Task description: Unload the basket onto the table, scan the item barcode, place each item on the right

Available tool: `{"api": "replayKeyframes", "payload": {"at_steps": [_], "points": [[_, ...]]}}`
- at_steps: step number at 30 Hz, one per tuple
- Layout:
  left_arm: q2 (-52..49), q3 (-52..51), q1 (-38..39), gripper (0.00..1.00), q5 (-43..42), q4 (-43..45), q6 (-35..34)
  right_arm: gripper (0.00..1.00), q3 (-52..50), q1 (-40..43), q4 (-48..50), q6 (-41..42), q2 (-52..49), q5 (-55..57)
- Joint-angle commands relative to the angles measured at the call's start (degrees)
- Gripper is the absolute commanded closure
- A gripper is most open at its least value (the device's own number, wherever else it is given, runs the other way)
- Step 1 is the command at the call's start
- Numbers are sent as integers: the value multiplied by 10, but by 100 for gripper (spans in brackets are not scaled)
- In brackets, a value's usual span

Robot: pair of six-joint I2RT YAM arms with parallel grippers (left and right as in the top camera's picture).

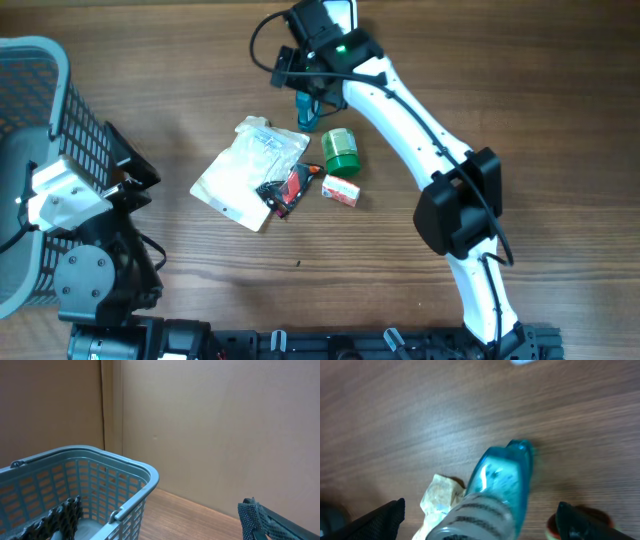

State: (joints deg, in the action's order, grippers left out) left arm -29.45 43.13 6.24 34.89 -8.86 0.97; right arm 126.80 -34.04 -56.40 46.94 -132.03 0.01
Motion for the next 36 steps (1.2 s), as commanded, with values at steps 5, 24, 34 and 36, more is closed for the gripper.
{"api": "replayKeyframes", "payload": {"at_steps": [5,24,34,36], "points": [[1,1,-4,0,6,2,2,1,11,-4,-2,13,-24,-4],[1,1,-4,0,6,0,2,27,11,3,30,-35,-45,47],[1,1,-4,0,6,-36,2,52,11,3,14,-67,-45,39],[1,1,-4,0,6,-87,2,56,11,3,15,-95,-45,38]]}}
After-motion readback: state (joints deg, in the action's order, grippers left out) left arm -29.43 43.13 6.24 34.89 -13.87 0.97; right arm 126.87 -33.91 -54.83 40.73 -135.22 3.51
